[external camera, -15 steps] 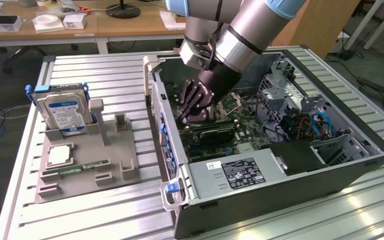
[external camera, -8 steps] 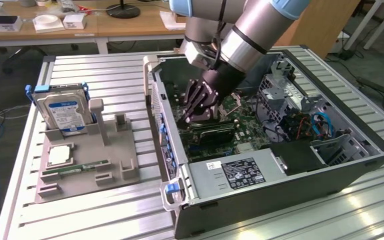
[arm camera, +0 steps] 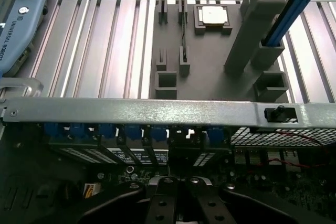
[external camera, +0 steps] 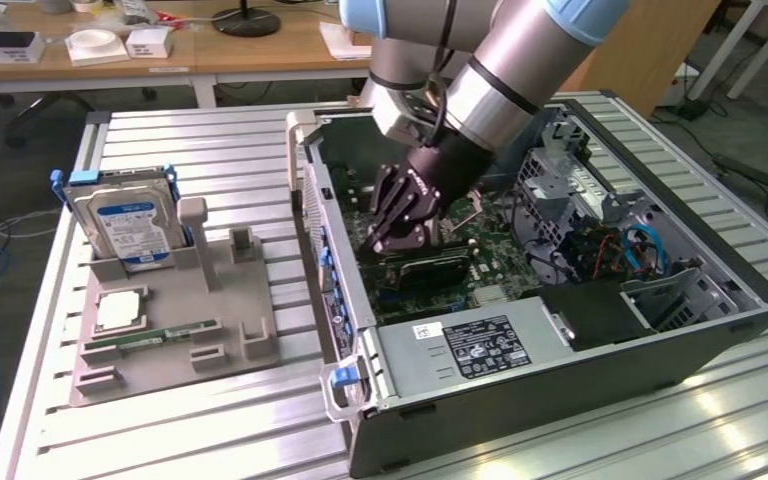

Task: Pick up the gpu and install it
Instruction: 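Press down on the gpu until it lock into place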

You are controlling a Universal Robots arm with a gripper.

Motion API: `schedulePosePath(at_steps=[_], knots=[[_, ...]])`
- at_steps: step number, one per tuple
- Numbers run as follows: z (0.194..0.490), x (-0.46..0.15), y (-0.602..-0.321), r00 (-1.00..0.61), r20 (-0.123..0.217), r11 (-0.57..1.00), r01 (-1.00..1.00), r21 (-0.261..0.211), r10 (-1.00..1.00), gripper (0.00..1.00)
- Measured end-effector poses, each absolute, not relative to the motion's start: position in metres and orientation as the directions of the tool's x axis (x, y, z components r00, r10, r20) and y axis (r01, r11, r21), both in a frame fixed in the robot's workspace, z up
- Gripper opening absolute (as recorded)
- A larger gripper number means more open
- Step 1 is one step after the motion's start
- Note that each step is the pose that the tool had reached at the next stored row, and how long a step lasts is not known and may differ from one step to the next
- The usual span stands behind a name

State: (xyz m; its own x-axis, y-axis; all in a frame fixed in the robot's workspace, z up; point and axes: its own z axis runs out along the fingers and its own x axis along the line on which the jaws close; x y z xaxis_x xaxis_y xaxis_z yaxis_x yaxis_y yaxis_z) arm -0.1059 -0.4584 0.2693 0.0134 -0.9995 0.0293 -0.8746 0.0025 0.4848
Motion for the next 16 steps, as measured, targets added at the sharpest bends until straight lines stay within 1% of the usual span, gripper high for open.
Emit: schedulePosePath(at_steps=[9,16], knots=[[0.2657,-0.1063,-0.4673,0.021,0.03,-0.004,-0.875,0.485,-0.999,0.1],[0.2636,-0.1117,-0.4683,0.024,0.031,-0.006,-0.874,0.485,-0.999,0.1]])
